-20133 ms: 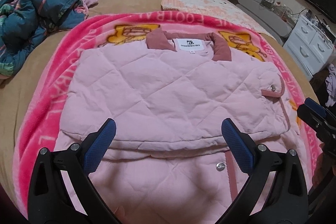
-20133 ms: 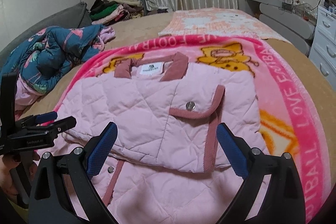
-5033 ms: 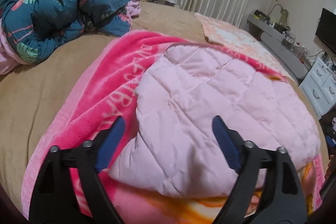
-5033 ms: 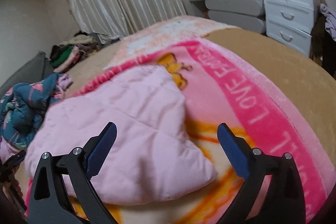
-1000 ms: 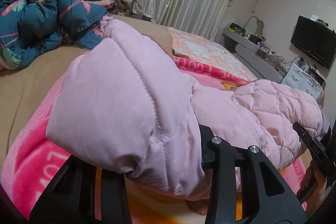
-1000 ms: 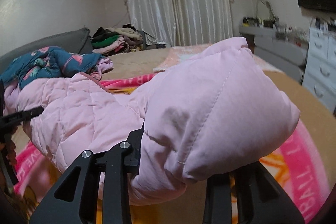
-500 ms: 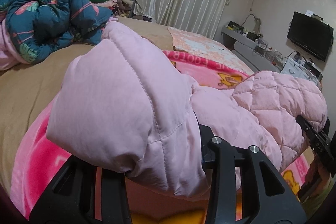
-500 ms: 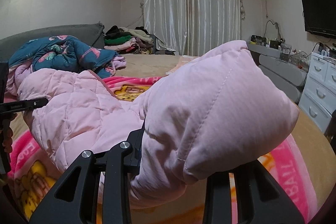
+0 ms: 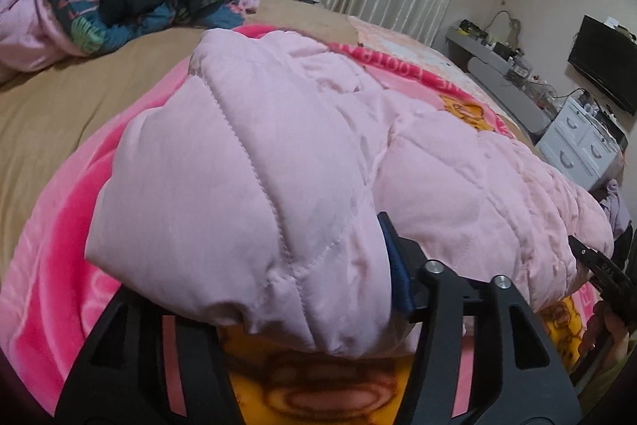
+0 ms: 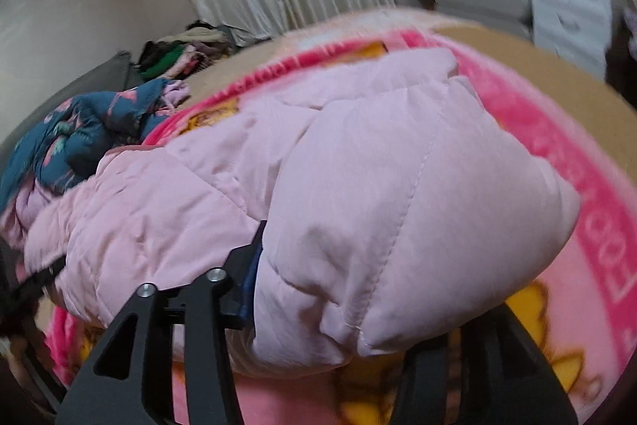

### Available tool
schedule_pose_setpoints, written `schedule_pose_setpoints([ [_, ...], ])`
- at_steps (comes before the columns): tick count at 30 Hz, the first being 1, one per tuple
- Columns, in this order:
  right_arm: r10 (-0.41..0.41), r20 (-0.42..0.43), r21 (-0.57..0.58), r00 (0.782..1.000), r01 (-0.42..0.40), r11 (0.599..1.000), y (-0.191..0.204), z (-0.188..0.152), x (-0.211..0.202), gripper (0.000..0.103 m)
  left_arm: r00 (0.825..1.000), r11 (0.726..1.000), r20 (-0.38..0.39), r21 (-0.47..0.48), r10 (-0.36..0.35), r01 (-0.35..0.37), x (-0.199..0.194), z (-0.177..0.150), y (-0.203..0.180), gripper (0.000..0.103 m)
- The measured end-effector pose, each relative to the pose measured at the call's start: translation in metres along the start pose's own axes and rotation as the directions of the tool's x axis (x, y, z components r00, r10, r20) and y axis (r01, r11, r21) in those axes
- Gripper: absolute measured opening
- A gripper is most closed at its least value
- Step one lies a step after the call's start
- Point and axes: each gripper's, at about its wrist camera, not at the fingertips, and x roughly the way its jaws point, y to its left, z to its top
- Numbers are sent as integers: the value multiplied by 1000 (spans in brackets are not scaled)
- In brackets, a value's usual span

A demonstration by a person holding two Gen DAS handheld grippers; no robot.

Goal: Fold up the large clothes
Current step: 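Open both tools and release the folded jacket onto the blanket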

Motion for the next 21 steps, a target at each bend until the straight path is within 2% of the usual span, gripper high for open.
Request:
schedule_pose_setpoints([
  [1,-6,-15,23,1000,7,1000,-3,-3,0,60,1000,1000,-3,-2,4,-4,-1,-3,0,55],
  [3,-12,-28,55,1000,13,998,-7,-8,-4,73,1000,1000,-12,-8,8,-8,-3,-6,3,62],
  [5,-25,-36,70,999,27,997,-9,-14,-12,81,1000,1000,-12,-9,12,-12,-9,-11,7,66],
  [10,-75,-11,35,997,75,997,0,-32,-45,96,1000,1000,-9,9,25,-25,-31,-25,4,79],
  [14,-77,41,-34,996,78,996,12,-52,-81,99,1000,999,4,35,14,-14,-54,-37,0,93],
  [21,-53,127,-223,991,81,971,47,-94,-141,99,1000,996,26,94,-8,6,-93,-64,-14,94],
])
